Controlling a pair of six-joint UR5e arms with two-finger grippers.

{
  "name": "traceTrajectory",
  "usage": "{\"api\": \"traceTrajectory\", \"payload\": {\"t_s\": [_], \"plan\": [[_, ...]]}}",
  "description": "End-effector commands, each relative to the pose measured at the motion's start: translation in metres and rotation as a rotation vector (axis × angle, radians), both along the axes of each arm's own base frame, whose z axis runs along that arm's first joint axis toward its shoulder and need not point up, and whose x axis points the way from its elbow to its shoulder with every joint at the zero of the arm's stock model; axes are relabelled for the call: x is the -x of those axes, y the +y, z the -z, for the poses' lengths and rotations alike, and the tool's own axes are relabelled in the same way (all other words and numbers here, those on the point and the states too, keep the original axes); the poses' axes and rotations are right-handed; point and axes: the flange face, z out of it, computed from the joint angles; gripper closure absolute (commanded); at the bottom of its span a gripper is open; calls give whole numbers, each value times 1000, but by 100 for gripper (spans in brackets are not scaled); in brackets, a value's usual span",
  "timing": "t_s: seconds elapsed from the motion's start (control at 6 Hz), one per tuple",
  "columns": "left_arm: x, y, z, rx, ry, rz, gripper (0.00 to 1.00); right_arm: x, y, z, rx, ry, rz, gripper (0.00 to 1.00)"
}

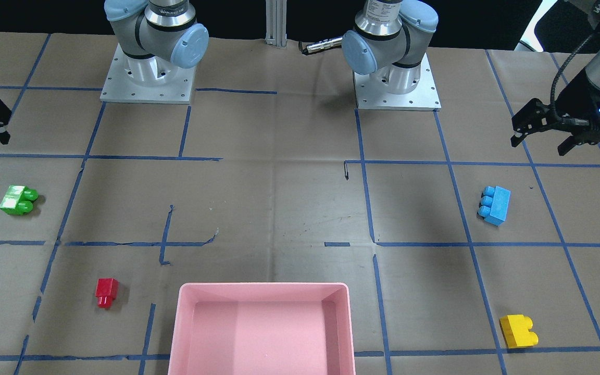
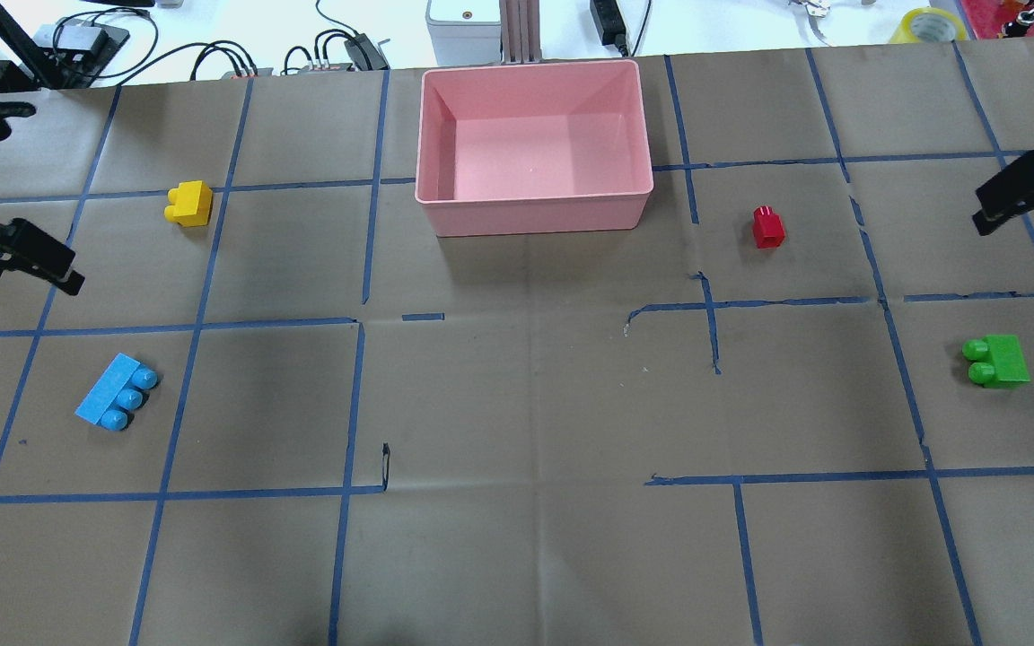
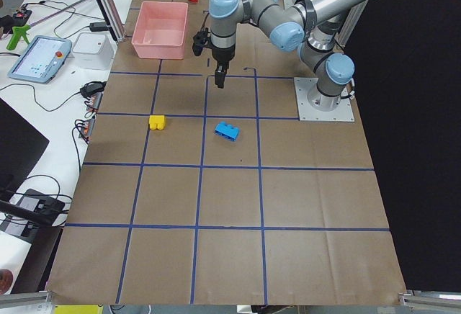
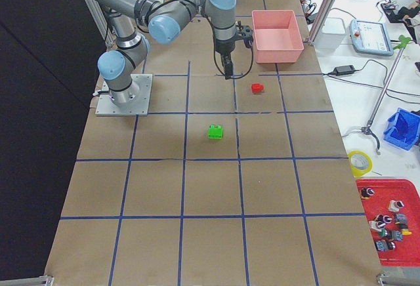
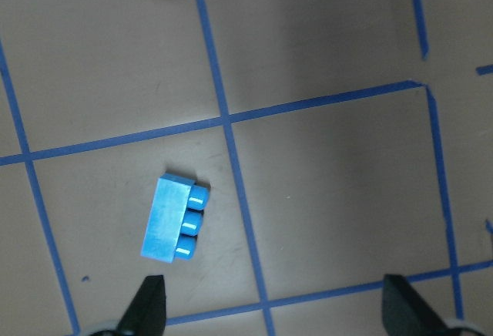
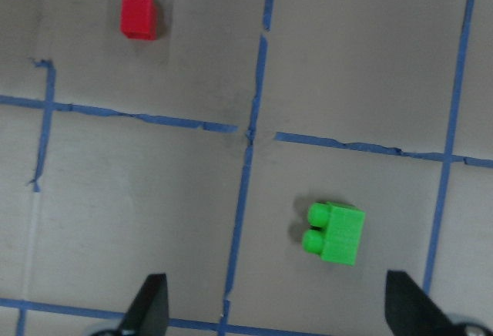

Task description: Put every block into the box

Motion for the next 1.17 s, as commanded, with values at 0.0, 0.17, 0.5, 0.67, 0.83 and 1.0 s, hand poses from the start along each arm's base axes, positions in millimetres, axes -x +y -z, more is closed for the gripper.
{"api": "traceTrajectory", "payload": {"t_s": [0.0,0.17,0.5,0.67,0.83,1.0], "plan": [[-30,16,17,-11,14,115,1,53,12,72,-16,1,46,0],[-30,17,25,-5,14,194,1,52,19,92,-42,-33,68,0],[-27,18,73,71,-61,291,1,56,12,134,4,-88,74,0],[-22,25,110,79,-58,341,2,68,9,152,0,-86,101,0],[-20,27,131,80,-55,349,2,83,10,167,26,-65,132,1],[-21,22,150,85,-8,390,2,87,12,181,63,-25,141,1]]}}
